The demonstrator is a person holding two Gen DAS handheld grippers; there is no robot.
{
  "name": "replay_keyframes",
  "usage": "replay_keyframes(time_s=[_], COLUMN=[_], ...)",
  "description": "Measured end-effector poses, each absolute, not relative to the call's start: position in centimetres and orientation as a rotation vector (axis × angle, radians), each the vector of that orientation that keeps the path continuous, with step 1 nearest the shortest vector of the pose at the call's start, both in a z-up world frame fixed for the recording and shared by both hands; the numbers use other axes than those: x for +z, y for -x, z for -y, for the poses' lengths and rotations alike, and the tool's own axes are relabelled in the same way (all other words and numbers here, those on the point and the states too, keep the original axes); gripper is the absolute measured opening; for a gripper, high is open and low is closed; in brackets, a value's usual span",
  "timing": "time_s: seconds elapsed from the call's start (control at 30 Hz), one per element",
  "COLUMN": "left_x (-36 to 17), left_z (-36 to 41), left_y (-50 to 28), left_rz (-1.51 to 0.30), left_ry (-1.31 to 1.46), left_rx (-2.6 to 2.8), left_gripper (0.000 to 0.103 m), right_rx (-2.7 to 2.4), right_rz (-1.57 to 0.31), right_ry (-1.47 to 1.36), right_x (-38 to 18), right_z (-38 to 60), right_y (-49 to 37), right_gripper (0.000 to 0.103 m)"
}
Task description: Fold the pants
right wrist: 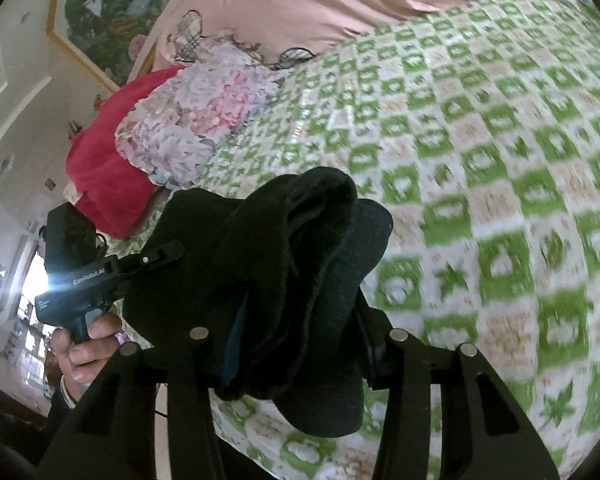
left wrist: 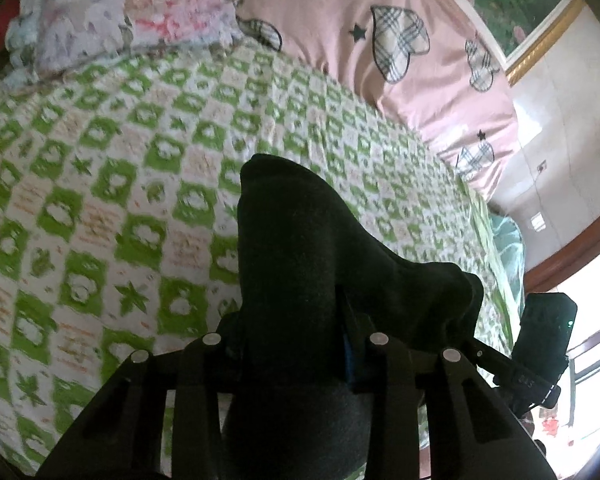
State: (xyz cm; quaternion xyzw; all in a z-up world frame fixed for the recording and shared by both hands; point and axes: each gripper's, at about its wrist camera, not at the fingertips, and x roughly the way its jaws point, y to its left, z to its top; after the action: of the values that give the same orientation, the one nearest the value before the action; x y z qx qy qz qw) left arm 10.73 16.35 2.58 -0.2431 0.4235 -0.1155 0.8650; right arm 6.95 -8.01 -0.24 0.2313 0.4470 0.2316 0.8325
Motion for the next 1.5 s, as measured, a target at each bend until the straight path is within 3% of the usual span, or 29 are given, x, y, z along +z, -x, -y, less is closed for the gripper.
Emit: replay_keyframes(time_s=[0.5,1.5], left_x=[5.1,-0.5], left_z=[-22.8,-28.6], left_y=[-12.9,-18.6], left_rz=[-0.8,-0.845], left_ry=[0.554,0.578], left_rx=[-0.096,0.078], left_gripper=[0.034,0.038], right_rx=[0.626,0.694], right_rz=[-0.915,-1.006], right_ry=[-0.421,-0.351], right_x=[1.9,-3.4], right_z=[2.8,-3.0], right_y=[-15.6,-26.4], right_gripper=[0.047,0.048])
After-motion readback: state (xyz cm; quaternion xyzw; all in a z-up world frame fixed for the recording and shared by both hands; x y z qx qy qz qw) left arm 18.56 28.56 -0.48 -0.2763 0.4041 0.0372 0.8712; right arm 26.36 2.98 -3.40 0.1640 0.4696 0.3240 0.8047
